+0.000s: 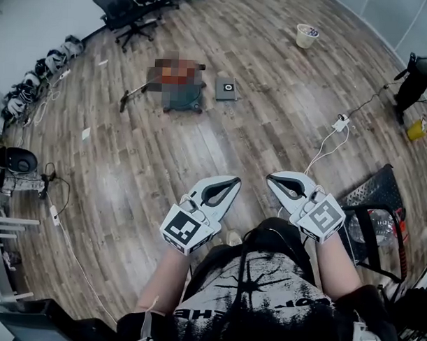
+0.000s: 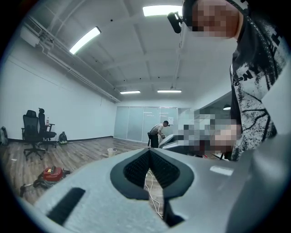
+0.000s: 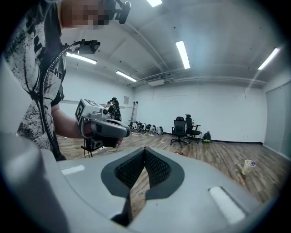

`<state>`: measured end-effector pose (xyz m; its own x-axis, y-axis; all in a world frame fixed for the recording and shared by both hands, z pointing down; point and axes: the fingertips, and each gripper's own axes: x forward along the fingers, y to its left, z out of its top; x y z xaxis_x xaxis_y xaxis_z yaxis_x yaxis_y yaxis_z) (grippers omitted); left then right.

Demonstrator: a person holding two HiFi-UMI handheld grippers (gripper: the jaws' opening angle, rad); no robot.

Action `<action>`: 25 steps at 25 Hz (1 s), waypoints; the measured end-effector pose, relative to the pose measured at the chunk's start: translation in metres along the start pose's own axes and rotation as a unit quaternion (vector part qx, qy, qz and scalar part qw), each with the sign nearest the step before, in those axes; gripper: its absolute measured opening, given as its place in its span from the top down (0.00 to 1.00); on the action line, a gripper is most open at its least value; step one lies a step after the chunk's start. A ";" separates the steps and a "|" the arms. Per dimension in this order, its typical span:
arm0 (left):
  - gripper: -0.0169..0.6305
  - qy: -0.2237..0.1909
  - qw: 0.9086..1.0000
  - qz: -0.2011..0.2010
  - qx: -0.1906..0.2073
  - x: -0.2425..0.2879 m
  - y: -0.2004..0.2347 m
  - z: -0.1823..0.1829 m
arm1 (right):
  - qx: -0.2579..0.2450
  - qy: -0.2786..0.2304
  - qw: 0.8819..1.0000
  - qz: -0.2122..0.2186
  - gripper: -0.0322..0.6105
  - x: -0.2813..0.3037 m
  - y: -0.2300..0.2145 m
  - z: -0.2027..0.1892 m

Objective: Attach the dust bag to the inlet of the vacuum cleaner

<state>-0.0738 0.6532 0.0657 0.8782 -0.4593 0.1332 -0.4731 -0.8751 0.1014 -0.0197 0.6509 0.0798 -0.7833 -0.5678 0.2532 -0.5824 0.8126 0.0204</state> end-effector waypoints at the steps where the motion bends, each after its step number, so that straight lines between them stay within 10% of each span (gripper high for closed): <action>1: 0.98 -0.002 1.000 -0.003 -0.001 0.001 0.001 0.000 | -0.002 0.001 1.000 -0.004 0.94 0.001 -0.003 0.001; 11: 0.98 -0.008 1.000 -0.023 -0.011 0.039 0.029 0.002 | 0.006 0.005 1.000 -0.019 0.94 0.005 -0.044 0.005; 25: 0.98 0.034 0.999 0.015 -0.020 0.203 0.113 0.030 | 0.008 -0.019 0.999 0.026 0.95 0.018 -0.240 -0.004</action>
<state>0.0530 0.4571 0.0747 0.8574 -0.4727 0.2038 -0.5029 -0.8536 0.1358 0.1066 0.4463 0.0830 -0.8195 -0.5304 0.2170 -0.5445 0.8387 -0.0063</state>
